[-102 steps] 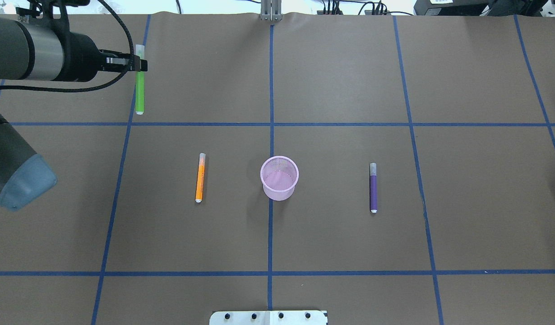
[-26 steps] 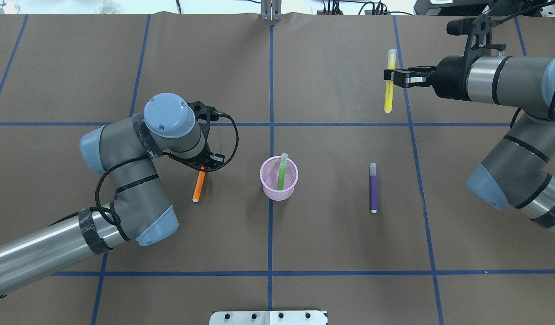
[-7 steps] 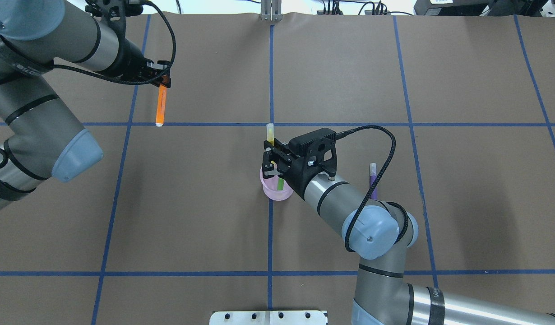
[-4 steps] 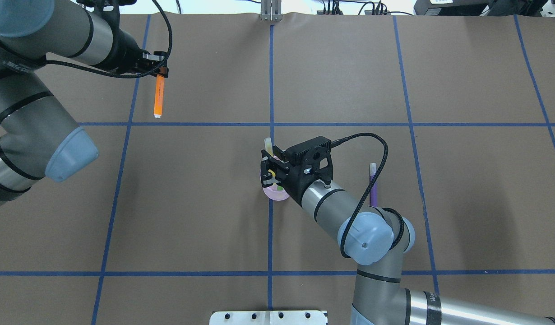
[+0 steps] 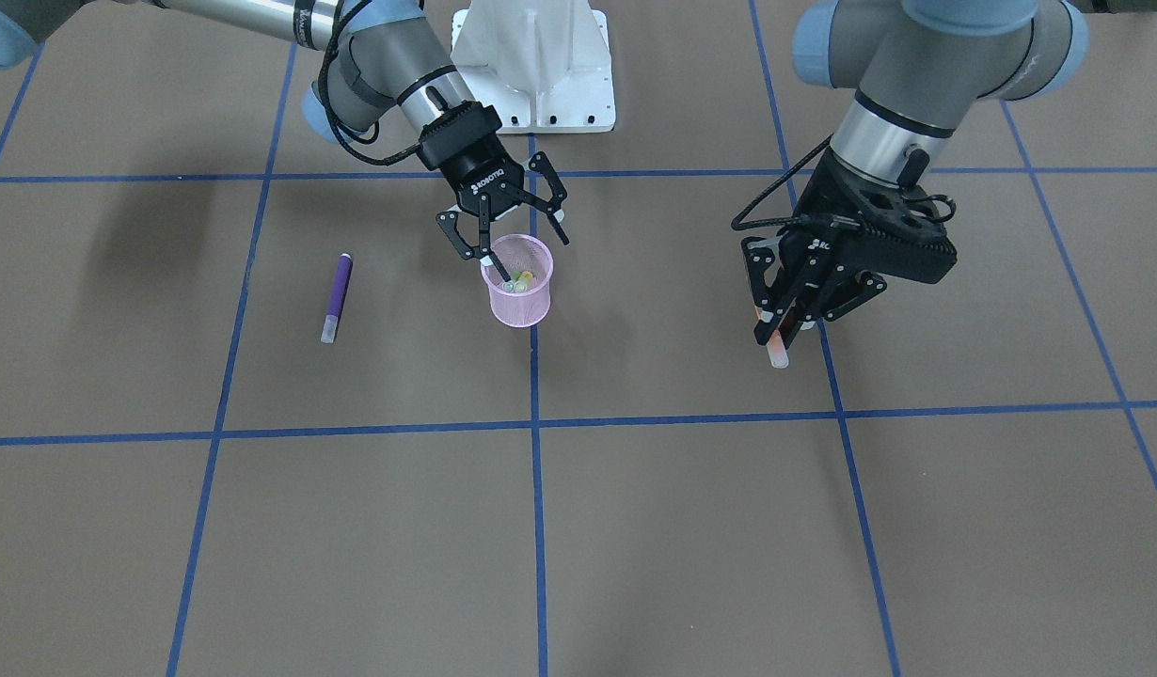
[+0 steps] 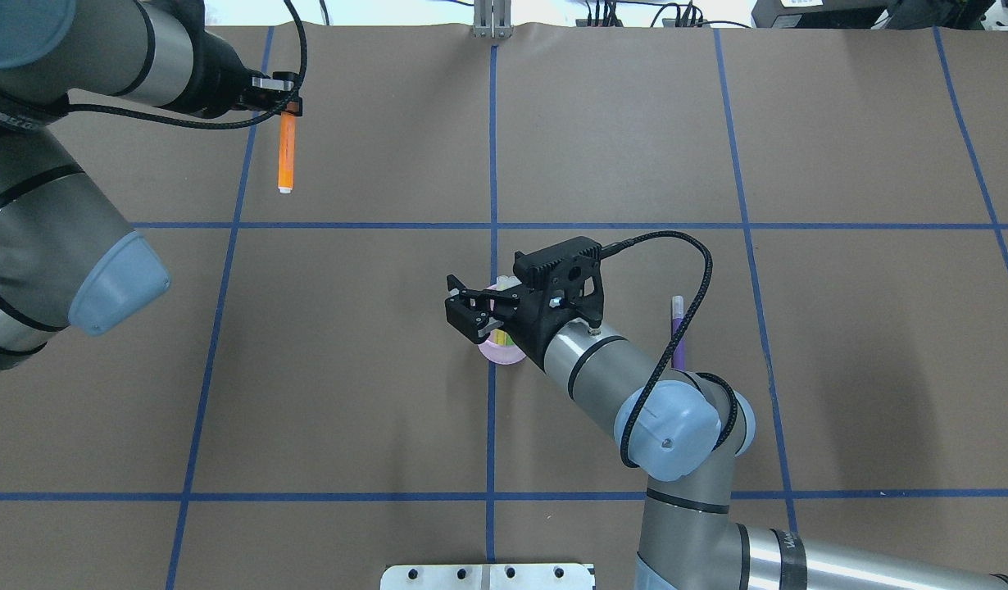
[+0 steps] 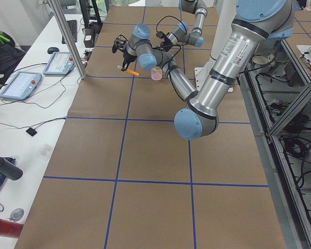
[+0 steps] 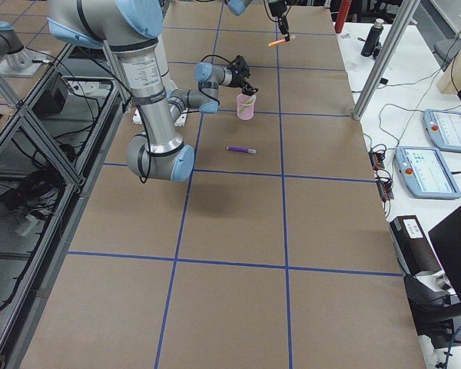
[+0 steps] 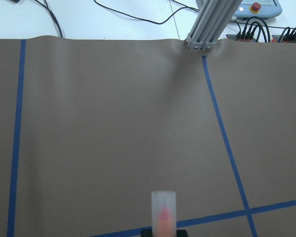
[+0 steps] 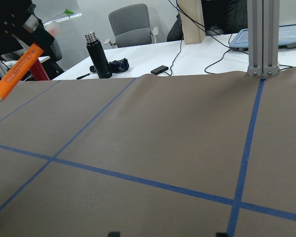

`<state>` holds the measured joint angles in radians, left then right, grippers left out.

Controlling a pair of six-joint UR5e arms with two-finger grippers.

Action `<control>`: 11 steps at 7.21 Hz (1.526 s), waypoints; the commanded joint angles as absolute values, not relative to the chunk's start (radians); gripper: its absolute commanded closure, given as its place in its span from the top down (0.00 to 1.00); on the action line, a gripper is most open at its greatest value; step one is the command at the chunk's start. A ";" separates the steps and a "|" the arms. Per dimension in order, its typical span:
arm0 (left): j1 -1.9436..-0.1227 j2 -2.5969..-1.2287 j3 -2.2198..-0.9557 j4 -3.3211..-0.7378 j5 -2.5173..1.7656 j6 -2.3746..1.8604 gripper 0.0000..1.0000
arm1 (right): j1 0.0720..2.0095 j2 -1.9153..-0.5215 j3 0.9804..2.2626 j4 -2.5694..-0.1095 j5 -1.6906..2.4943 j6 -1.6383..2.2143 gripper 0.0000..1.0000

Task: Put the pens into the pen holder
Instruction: 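Open the right gripper and raise it away from the cup, then carry the orange marker toward the cup while the right moves over the purple marker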

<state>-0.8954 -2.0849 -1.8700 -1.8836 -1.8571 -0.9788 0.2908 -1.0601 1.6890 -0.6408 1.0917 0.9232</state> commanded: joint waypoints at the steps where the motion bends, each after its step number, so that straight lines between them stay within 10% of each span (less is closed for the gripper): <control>1: -0.891 -2.063 -1.885 -1.974 -1.726 -0.989 0.00 | 0.377 -1.061 1.730 -0.742 1.220 1.030 1.00; 7: -0.683 -1.936 -1.888 -2.212 -1.262 -1.166 0.00 | 0.788 -1.072 1.849 -1.554 1.959 1.158 1.00; 11: -0.589 -1.956 -1.885 -2.227 -1.105 -1.183 0.00 | 0.756 -1.083 1.734 -1.615 2.011 1.128 1.00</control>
